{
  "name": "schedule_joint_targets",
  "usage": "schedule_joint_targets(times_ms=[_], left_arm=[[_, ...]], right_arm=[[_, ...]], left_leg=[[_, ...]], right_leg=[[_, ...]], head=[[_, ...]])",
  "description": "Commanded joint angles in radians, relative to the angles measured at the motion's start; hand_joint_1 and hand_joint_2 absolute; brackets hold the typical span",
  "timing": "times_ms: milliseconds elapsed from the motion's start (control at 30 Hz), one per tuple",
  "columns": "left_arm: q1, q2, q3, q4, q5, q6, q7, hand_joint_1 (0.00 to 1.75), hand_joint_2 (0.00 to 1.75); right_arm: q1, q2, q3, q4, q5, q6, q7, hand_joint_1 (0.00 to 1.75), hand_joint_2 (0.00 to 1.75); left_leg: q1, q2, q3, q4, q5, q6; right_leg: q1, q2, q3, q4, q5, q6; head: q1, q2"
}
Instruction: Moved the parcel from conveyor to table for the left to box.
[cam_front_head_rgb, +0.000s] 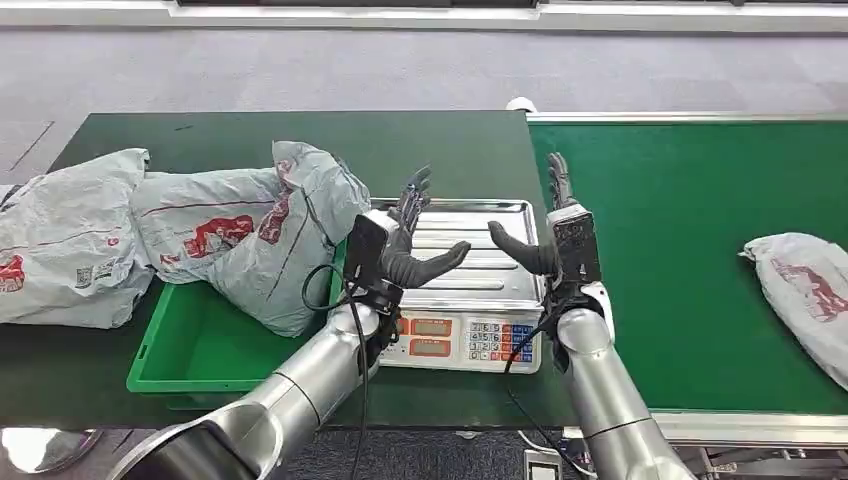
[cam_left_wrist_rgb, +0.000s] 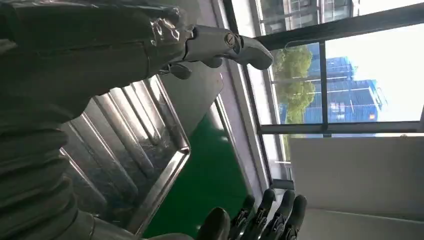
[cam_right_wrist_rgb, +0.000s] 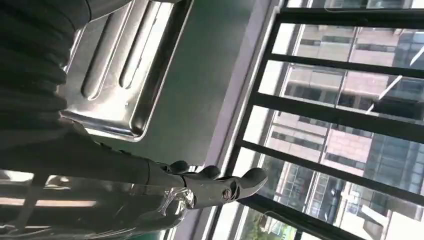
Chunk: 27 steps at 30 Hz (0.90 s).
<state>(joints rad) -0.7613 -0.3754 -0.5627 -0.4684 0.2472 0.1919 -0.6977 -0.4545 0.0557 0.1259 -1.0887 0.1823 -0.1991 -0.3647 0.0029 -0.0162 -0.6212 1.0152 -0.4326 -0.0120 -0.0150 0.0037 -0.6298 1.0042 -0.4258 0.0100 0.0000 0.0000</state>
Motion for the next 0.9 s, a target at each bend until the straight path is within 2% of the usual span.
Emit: schedule_joint_targets(times_ms=[33, 133, 333, 433, 533, 567, 600, 700, 833, 900], left_arm=[[-0.048, 0.028, -0.016, 0.086, -0.021, 0.022, 0.000, 0.00, 1.75], [-0.035, 0.028, 0.036, 0.076, -0.066, 0.023, 0.000, 0.00, 1.75], [-0.033, 0.027, 0.051, 0.083, -0.077, 0.010, 0.000, 0.00, 1.75], [-0.033, 0.026, 0.051, 0.083, -0.077, 0.010, 0.000, 0.00, 1.75], [-0.035, 0.026, 0.051, 0.088, -0.076, 0.000, 0.000, 0.00, 1.75], [-0.037, 0.026, 0.050, 0.092, -0.078, 0.001, 0.000, 0.00, 1.75], [-0.038, 0.026, 0.044, 0.091, -0.081, 0.011, 0.000, 0.00, 1.75], [-0.039, 0.026, 0.036, 0.086, -0.065, 0.018, 0.000, 0.00, 1.75], [-0.037, 0.026, 0.024, 0.084, -0.048, 0.028, 0.000, 0.00, 1.75], [-0.036, 0.026, 0.017, 0.079, -0.033, 0.033, 0.000, 0.00, 1.75]], right_arm=[[-0.097, -0.030, 0.005, 0.198, -0.061, 0.019, -0.042, 0.00, 1.75], [-0.134, -0.026, 0.035, 0.241, -0.082, 0.000, -0.053, 0.00, 1.75], [-0.150, -0.022, 0.037, 0.246, -0.071, -0.032, -0.051, 0.00, 1.75], [-0.148, -0.023, 0.037, 0.247, -0.071, -0.031, -0.051, 0.00, 1.75], [-0.149, -0.023, 0.037, 0.249, -0.070, -0.036, -0.049, 0.00, 1.75], [-0.155, -0.026, 0.032, 0.260, -0.072, -0.040, -0.042, 0.00, 1.75], [-0.163, -0.032, 0.030, 0.275, -0.062, -0.066, -0.042, 0.00, 1.75], [-0.178, -0.054, 0.016, 0.321, -0.016, -0.141, -0.032, 0.00, 1.75], [-0.144, -0.099, -0.010, 0.381, 0.125, -0.332, 0.003, 0.00, 1.75], [-0.118, -0.113, -0.049, 0.413, 0.252, -0.447, 0.042, 0.00, 1.75]], left_leg=[[0.000, 0.003, 0.005, -0.001, -0.001, 0.000], [0.000, 0.004, 0.003, -0.001, -0.001, 0.000], [0.000, 0.005, 0.005, -0.001, -0.002, 0.000], [0.000, 0.002, 0.002, -0.001, 0.000, 0.000], [0.000, 0.003, 0.002, -0.001, -0.001, 0.000], [0.000, 0.006, 0.008, -0.002, -0.002, 0.000], [0.000, 0.003, 0.003, -0.001, -0.001, 0.000], [0.000, 0.002, 0.002, 0.000, -0.001, 0.000], [0.000, 0.001, 0.005, -0.002, -0.001, 0.000], [0.001, -0.001, 0.003, -0.001, 0.000, 0.000]], right_leg=[[0.001, 0.002, 0.004, -0.002, 0.000, -0.001], [0.000, 0.003, 0.003, -0.001, 0.000, 0.000], [0.000, 0.004, 0.004, -0.002, 0.000, -0.001], [0.000, 0.002, 0.001, -0.001, 0.000, 0.000], [0.000, 0.002, 0.002, 0.000, 0.000, 0.000], [0.001, 0.004, 0.007, -0.003, 0.000, -0.001], [0.000, 0.002, 0.002, -0.001, 0.000, 0.000], [0.000, 0.001, 0.002, -0.001, 0.000, 0.000], [0.001, -0.001, 0.006, -0.002, 0.000, 0.000], [0.001, -0.002, 0.004, -0.002, 0.000, 0.000]], head=[[0.000, 0.000], [0.000, 0.000], [0.000, 0.000], [0.000, 0.000], [0.000, 0.000], [0.000, 0.000], [0.000, 0.000], [0.000, 0.000], [0.000, 0.000], [0.000, 0.000]])
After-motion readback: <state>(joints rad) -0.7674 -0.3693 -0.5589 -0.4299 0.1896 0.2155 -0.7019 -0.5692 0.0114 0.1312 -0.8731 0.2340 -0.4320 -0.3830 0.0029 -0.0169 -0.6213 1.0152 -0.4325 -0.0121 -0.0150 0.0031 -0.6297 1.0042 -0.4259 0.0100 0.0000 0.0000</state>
